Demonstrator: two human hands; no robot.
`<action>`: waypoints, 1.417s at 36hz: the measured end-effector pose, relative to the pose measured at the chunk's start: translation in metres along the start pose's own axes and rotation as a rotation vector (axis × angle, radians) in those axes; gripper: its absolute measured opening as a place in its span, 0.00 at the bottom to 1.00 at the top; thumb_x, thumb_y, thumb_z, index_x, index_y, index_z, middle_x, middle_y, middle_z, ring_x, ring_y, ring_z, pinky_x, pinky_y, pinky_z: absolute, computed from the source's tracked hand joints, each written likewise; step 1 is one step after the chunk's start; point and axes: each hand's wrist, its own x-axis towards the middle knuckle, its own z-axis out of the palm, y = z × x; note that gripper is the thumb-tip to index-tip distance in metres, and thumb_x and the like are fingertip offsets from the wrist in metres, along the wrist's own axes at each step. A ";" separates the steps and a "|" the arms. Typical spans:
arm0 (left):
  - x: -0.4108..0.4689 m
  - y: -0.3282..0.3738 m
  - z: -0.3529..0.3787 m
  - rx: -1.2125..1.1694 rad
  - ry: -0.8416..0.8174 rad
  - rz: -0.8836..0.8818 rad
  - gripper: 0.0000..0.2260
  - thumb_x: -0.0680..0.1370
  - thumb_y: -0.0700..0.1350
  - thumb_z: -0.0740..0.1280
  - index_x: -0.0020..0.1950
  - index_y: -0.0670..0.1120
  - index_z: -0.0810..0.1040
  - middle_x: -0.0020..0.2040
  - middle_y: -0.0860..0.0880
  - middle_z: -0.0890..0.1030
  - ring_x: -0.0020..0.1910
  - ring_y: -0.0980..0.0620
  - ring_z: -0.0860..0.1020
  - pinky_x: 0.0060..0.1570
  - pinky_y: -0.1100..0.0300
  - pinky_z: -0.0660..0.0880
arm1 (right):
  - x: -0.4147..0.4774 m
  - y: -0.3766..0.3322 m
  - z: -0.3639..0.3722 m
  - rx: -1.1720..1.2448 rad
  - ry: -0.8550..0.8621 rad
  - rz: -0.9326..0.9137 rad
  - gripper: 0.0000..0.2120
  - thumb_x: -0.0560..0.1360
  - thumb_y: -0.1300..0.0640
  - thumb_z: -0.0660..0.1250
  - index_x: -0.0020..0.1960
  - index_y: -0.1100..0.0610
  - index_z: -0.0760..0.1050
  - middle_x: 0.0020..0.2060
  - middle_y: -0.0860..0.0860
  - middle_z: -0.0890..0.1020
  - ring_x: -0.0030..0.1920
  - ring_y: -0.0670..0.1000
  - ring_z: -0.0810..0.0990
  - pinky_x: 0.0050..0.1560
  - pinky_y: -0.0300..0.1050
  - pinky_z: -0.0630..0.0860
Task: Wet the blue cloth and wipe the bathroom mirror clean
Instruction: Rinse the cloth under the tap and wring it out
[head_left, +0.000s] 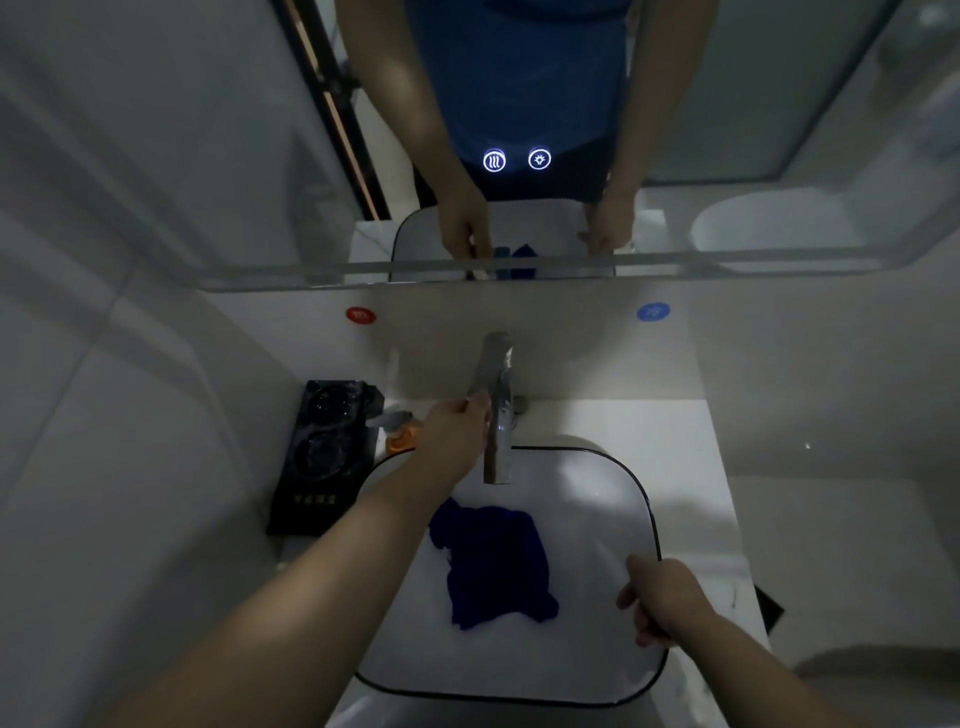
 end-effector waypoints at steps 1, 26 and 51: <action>0.001 0.003 0.000 -0.024 0.001 0.021 0.20 0.87 0.53 0.62 0.40 0.44 0.77 0.31 0.50 0.76 0.29 0.53 0.72 0.33 0.60 0.69 | 0.001 0.000 0.000 0.001 0.000 -0.003 0.28 0.86 0.50 0.57 0.44 0.71 0.83 0.25 0.62 0.78 0.23 0.59 0.80 0.29 0.40 0.69; 0.008 -0.195 0.050 0.883 -0.189 -0.097 0.31 0.79 0.59 0.69 0.80 0.53 0.63 0.73 0.41 0.70 0.61 0.42 0.80 0.59 0.53 0.78 | 0.001 -0.004 0.000 -0.062 -0.009 0.026 0.28 0.85 0.50 0.56 0.42 0.68 0.84 0.23 0.60 0.77 0.24 0.60 0.81 0.26 0.37 0.66; 0.043 -0.160 0.073 0.234 -0.165 -0.283 0.07 0.77 0.50 0.72 0.50 0.49 0.77 0.46 0.49 0.82 0.45 0.51 0.81 0.54 0.49 0.84 | 0.001 -0.005 -0.002 -0.062 -0.009 0.023 0.27 0.84 0.53 0.58 0.36 0.68 0.82 0.22 0.63 0.75 0.20 0.59 0.76 0.23 0.38 0.67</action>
